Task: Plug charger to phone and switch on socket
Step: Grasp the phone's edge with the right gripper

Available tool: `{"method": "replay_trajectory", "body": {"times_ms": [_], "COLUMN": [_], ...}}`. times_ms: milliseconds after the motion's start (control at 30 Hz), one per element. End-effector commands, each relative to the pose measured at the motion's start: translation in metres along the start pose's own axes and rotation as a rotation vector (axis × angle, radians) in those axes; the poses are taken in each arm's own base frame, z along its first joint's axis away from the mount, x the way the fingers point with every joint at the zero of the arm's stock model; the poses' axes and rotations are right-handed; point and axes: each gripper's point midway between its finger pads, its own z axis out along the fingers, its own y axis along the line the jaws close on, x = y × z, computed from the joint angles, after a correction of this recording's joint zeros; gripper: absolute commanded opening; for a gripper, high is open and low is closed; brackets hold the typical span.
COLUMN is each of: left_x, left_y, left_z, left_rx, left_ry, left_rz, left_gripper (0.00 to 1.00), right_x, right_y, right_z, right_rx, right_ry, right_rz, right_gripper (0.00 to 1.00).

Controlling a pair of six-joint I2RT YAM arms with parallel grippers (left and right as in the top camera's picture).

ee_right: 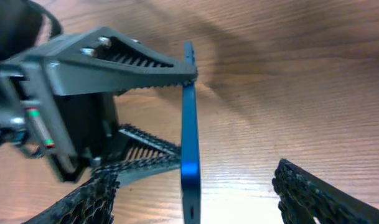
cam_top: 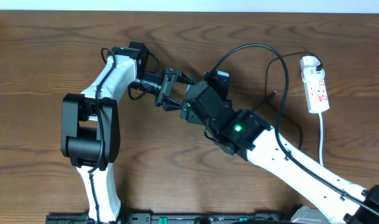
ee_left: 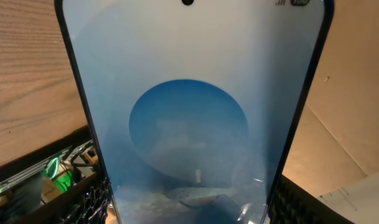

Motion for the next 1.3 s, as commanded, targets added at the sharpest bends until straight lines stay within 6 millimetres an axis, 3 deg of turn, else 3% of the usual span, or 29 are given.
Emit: {"method": "replay_trajectory", "body": {"times_ms": [0, 367, 633, 1000, 1267], "left_x": [0.016, 0.017, 0.017, 0.017, 0.017], "left_y": [-0.013, -0.013, -0.013, -0.013, -0.013], "left_z": [-0.002, -0.002, -0.002, -0.002, -0.002], "left_rx": [0.04, 0.038, 0.038, 0.038, 0.038], "left_ry": [0.026, 0.028, 0.028, 0.028, 0.028], "left_rz": [-0.006, -0.033, -0.032, -0.032, -0.024], "left_gripper": [0.64, 0.64, 0.64, 0.64, 0.64], "right_x": [-0.003, -0.005, 0.006, 0.008, 0.009], "right_y": [0.001, 0.007, 0.018, 0.02, 0.02], "right_z": [0.009, 0.012, 0.014, 0.014, 0.015], "right_rx": [0.034, 0.01, -0.045, -0.053, -0.052], "right_ry": [-0.024, -0.031, 0.032, 0.047, 0.047], "right_rz": [0.024, 0.061, 0.096, 0.096, 0.095], "right_gripper": [0.78, 0.68, 0.49, 0.43, 0.29]}}
